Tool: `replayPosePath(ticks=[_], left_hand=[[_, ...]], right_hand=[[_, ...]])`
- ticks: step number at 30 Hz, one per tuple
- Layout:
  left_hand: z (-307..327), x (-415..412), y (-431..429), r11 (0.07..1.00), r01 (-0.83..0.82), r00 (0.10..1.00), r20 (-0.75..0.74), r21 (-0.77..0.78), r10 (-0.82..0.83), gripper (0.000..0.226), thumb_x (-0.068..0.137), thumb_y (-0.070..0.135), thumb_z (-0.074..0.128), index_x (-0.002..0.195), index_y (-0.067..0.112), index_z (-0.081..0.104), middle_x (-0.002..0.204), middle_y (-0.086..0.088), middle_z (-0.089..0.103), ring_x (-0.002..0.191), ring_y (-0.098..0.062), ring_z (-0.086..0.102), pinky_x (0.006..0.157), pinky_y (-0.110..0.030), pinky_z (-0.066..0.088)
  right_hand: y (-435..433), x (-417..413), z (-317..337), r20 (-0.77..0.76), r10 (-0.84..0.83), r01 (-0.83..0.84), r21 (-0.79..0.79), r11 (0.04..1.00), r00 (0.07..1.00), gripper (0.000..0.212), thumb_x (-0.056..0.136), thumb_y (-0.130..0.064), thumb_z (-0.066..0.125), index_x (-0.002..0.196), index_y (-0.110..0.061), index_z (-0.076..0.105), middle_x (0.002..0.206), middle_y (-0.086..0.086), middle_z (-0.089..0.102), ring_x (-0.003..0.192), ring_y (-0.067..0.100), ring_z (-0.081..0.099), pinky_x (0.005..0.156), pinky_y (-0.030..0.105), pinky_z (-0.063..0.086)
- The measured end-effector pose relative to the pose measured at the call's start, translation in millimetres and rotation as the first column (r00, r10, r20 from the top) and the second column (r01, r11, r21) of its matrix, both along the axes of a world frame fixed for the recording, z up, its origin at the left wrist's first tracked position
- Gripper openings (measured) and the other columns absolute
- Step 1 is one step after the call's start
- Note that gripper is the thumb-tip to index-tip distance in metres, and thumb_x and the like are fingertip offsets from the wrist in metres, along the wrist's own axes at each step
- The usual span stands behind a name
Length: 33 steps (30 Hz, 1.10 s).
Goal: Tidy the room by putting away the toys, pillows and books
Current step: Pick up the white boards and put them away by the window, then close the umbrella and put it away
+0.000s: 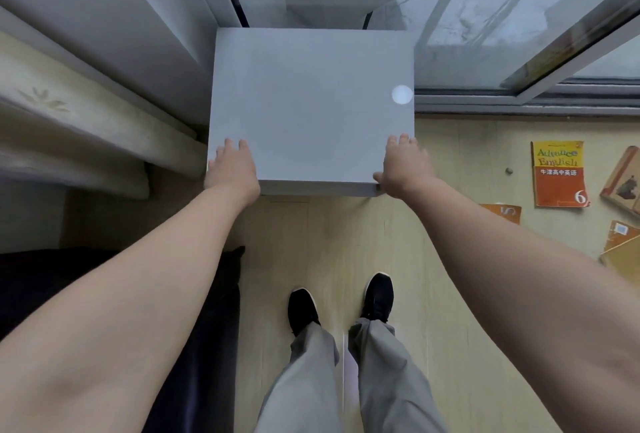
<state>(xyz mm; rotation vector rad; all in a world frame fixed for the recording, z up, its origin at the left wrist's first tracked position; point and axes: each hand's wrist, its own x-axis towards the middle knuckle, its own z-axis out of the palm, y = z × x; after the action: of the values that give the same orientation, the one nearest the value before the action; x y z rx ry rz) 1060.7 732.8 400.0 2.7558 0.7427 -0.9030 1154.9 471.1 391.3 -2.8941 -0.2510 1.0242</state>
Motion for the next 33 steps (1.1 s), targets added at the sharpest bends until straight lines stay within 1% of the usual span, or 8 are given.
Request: replayPosePath(ticks=[2,3,6,10,15,19,27,33], left_hand=[[38,-12,-24,0.987,-0.061,0.997,0.047,-0.152,0.069,0.051,0.087,-0.003,0.052,0.136,0.011,0.051,0.135,-0.014,0.055,0.118,-0.03,0.054,0.092,-0.039,0.051],[55,-17,-35,0.969,-0.101,0.991,0.065,-0.224,0.118,0.049,0.089,0.001,0.055,0.137,0.013,0.055,0.134,-0.011,0.059,0.116,-0.027,0.056,0.092,-0.038,0.05],[132,-29,-64,0.868,-0.223,0.943,0.127,-0.443,0.307,0.05,0.095,0.013,0.064,0.144,0.016,0.056,0.138,-0.003,0.061,0.127,-0.021,0.056,0.107,-0.034,0.045],[231,-39,-83,0.764,-0.247,0.853,0.24,-0.596,0.463,0.04,0.097,0.02,0.066,0.137,0.019,0.063,0.13,0.003,0.067,0.121,-0.014,0.06,0.108,-0.034,0.047],[329,-52,-96,0.725,-0.147,0.801,0.349,-0.673,0.486,0.034,0.098,0.025,0.066,0.132,0.02,0.067,0.124,0.007,0.069,0.113,-0.01,0.062,0.103,-0.028,0.049],[391,-45,-104,0.673,-0.083,0.703,0.435,-0.735,0.562,0.031,0.097,0.028,0.067,0.127,0.019,0.07,0.117,0.005,0.072,0.107,-0.013,0.067,0.103,-0.037,0.053],[489,-22,-134,0.57,0.115,0.517,0.539,-0.814,0.665,0.023,0.095,0.031,0.069,0.111,0.018,0.076,0.096,0.0,0.076,0.101,-0.022,0.071,0.099,-0.044,0.055],[530,-10,-161,0.636,0.217,0.44,0.656,-0.741,0.614,0.038,0.098,0.03,0.066,0.129,0.008,0.069,0.117,-0.01,0.074,0.113,-0.025,0.069,0.104,-0.043,0.053]], right_hand=[[1,-16,43,0.03,-0.055,0.051,0.13,0.99,0.998,0.036,0.1,-0.026,0.057,0.127,-0.003,0.052,0.126,0.013,0.058,0.122,0.033,0.052,0.084,0.036,0.041],[3,-23,64,0.027,-0.096,0.088,0.2,0.976,0.995,0.03,0.102,-0.024,0.053,0.124,-0.004,0.056,0.118,0.012,0.061,0.118,0.033,0.054,0.08,0.035,0.042],[7,-42,140,0.022,-0.2,0.181,0.342,0.922,0.979,0.037,0.106,-0.024,0.045,0.138,-0.009,0.057,0.13,0.012,0.065,0.124,0.031,0.054,0.093,0.037,0.046],[4,-58,232,0.077,-0.293,0.222,0.482,0.848,0.953,0.045,0.106,-0.029,0.046,0.149,-0.017,0.05,0.148,0.003,0.056,0.14,0.022,0.046,0.109,0.027,0.035],[-16,-75,327,0.197,-0.335,0.17,0.57,0.804,0.921,0.048,0.104,-0.033,0.05,0.149,-0.016,0.05,0.146,0.003,0.058,0.138,0.021,0.05,0.109,0.031,0.039],[-26,-77,395,0.301,-0.385,0.11,0.646,0.755,0.873,0.046,0.103,-0.03,0.054,0.145,-0.011,0.055,0.142,0.007,0.061,0.134,0.023,0.055,0.113,0.034,0.04],[-45,-81,504,0.482,-0.478,-0.039,0.733,0.679,0.735,0.045,0.102,-0.03,0.054,0.144,-0.012,0.056,0.131,0.008,0.068,0.122,0.024,0.063,0.101,0.031,0.047],[-71,-82,548,0.553,-0.551,-0.086,0.75,0.655,0.626,0.051,0.104,-0.033,0.052,0.151,-0.012,0.047,0.137,0.01,0.065,0.126,0.026,0.061,0.104,0.032,0.045]])
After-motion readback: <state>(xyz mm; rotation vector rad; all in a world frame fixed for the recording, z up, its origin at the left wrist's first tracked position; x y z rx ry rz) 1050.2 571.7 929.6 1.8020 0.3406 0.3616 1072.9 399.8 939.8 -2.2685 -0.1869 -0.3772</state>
